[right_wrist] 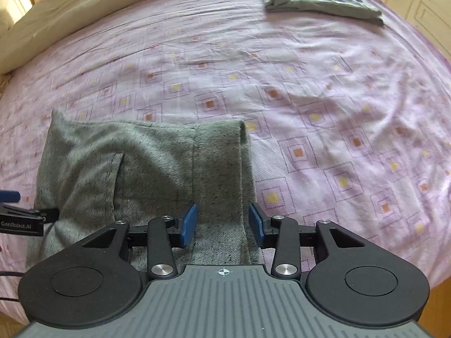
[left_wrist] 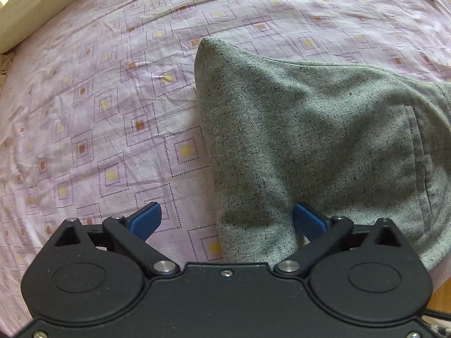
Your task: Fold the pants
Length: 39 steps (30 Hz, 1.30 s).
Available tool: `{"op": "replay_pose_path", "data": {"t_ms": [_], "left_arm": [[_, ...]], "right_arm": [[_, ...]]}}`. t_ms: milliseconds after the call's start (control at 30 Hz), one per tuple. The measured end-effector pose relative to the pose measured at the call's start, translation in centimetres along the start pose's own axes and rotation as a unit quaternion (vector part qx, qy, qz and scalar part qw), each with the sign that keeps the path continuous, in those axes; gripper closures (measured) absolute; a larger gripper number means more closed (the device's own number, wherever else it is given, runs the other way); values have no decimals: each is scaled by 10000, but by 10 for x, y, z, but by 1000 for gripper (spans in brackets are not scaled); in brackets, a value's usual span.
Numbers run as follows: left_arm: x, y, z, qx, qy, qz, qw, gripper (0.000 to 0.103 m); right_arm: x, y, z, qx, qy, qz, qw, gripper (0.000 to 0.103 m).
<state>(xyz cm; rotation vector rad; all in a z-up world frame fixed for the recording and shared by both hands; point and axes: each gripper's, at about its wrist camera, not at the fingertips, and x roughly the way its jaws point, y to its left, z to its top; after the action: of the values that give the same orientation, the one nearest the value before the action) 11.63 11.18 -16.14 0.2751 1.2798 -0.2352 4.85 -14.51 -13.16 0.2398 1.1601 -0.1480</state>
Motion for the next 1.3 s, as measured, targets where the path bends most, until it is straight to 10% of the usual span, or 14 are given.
{"op": "replay_pose_path", "data": {"t_ms": [667, 833, 967, 1300], "left_arm": [[23, 9, 33, -322, 26, -1337, 9905, 10], [9, 12, 30, -554, -66, -1452, 9878, 48], [-12, 17, 26, -892, -214, -1314, 9871, 73], [-79, 60, 53, -1237, -841, -789, 9856, 75]], "right_arm": [[38, -30, 12, 763, 288, 1308, 9880, 15], [26, -22, 19, 907, 499, 1403, 9847, 73], [-2, -6, 23, 692, 305, 1303, 9886, 77], [-36, 43, 104, 9, -146, 1863, 9824, 78]]}}
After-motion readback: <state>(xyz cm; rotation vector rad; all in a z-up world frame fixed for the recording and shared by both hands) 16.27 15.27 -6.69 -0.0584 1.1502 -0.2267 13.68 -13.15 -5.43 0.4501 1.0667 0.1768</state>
